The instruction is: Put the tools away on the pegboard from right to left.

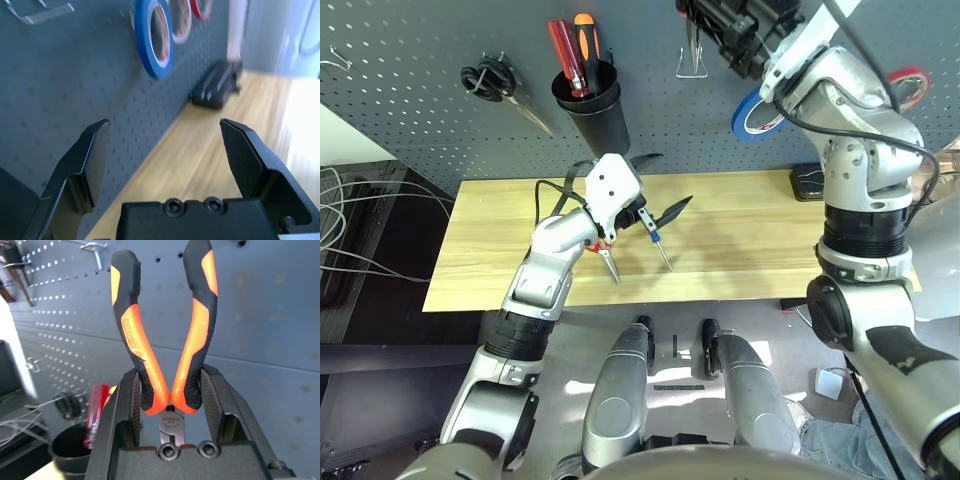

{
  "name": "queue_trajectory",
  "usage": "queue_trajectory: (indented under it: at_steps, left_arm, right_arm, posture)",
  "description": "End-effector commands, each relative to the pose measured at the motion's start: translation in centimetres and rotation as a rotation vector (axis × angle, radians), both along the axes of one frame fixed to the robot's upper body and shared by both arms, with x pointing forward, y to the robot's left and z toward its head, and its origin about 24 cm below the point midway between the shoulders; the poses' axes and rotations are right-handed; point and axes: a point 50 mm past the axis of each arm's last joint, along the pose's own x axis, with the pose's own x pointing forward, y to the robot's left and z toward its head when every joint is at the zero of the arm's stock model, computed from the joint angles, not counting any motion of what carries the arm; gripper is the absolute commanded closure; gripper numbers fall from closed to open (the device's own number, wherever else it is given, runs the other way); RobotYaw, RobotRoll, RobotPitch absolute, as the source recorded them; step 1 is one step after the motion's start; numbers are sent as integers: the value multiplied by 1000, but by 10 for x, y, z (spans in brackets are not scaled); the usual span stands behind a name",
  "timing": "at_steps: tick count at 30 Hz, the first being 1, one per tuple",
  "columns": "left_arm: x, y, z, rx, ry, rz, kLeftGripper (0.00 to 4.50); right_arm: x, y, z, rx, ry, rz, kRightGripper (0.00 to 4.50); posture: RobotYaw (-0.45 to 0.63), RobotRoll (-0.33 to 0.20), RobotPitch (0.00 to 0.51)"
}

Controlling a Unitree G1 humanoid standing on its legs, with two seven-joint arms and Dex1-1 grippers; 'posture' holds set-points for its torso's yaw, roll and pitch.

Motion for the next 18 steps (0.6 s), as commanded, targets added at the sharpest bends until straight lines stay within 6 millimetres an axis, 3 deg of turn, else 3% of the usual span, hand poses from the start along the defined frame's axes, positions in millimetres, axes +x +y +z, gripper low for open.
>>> queue_trajectory:
  at_steps: [1,18]
  left_arm:
    - [-3,-3,10,-65,-38,-4,0]
    - [1,0,24,-126,-85,55,0]
  right_arm:
    - [0,6,2,-17,-80,-19,2623]
    - [27,24,-27,-21,-90,-90,2623]
  posture:
    - [172,0,270]
    - [200,0,276]
